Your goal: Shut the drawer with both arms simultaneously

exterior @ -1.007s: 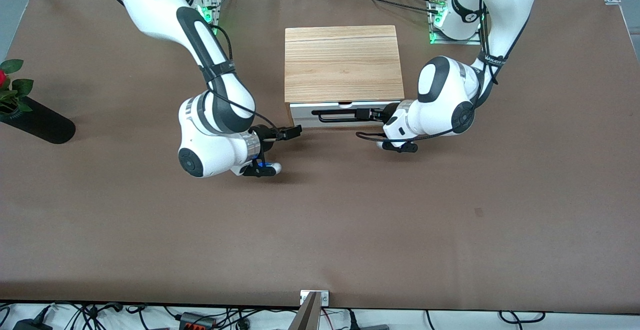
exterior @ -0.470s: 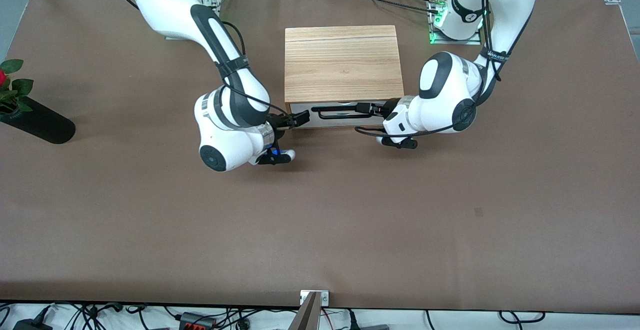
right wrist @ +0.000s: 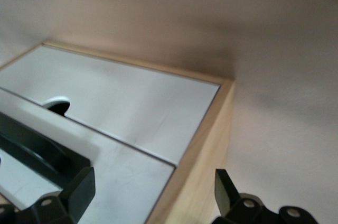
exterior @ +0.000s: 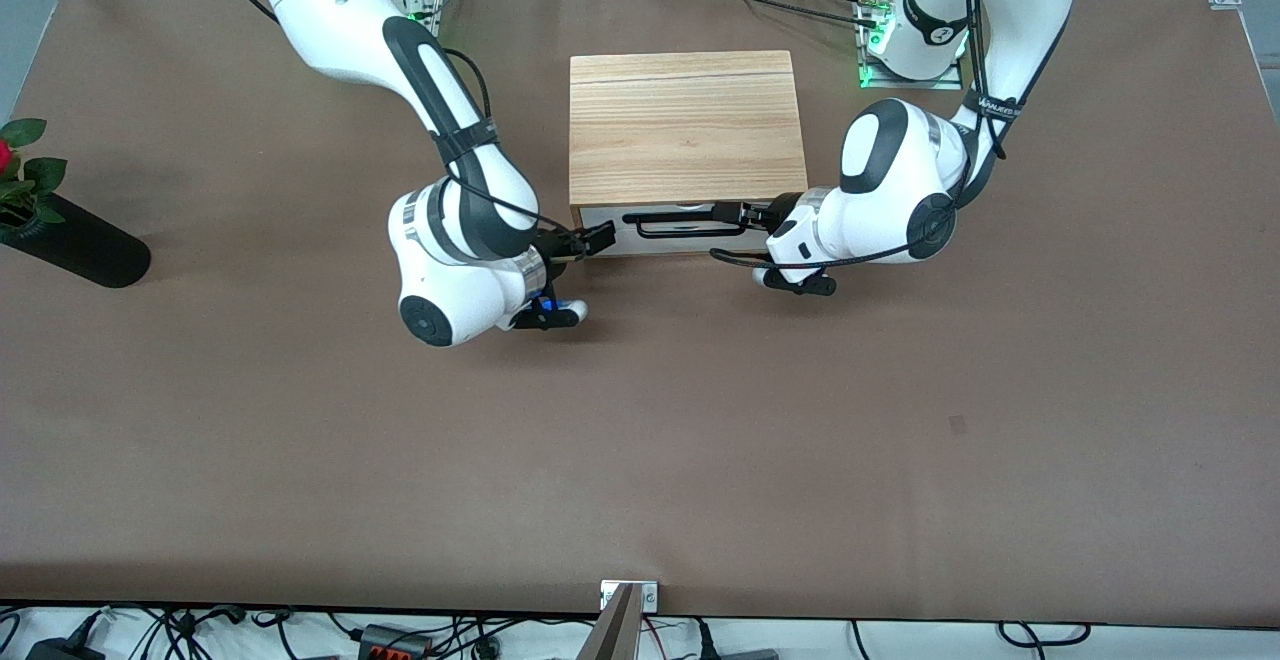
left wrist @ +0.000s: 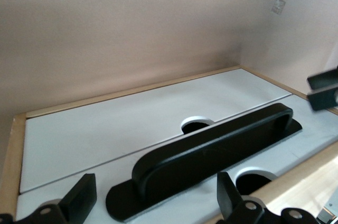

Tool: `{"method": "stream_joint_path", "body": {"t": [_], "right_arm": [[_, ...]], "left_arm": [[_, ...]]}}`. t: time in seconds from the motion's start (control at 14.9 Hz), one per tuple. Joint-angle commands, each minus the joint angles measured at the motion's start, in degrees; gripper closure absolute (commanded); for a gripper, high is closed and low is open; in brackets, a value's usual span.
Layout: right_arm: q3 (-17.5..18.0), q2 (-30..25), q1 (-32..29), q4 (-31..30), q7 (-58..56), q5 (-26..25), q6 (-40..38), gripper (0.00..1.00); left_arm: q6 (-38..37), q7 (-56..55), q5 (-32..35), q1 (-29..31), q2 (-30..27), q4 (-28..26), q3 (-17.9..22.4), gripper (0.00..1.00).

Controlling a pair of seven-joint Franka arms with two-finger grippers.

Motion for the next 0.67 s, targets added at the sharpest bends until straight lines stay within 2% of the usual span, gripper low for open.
{"method": "stream_joint_path", "body": {"t": [0.0, 0.13, 0.2, 0.4, 0.6], "right_arm": [[-3.6, -0.7, -3.2, 4.2, 0.6, -0.6, -1.3, 0.0], [-8.6, -1.0, -3.2, 8.3, 4.5, -1.6, -3.5, 0.0], [-11.0, -1.2, -3.2, 10.6, 4.9, -3.6, -5.9, 0.0], [-17.6, -1.2, -3.3, 17.0, 4.7, -9.8, -11.8, 0.0], [-25.9, -2.6, -3.3, 18.1, 4.3, -11.8, -13.9, 0.0]], "left_arm": [[-6.8, -0.8, -1.0, 0.9, -3.3, 2.1, -0.2, 0.0], [-8.7, -0.7, 0.0, 1.6, -4.8, 4.4, 0.8, 0.0], [-9.2, -0.7, 1.8, 2.9, -5.0, 6.3, 1.0, 0.0], [-18.6, -0.8, 17.2, 5.6, -4.2, 17.3, 1.0, 0.0], [-26.4, -0.8, 29.8, 7.0, -4.1, 25.2, 1.0, 0.0]]}}
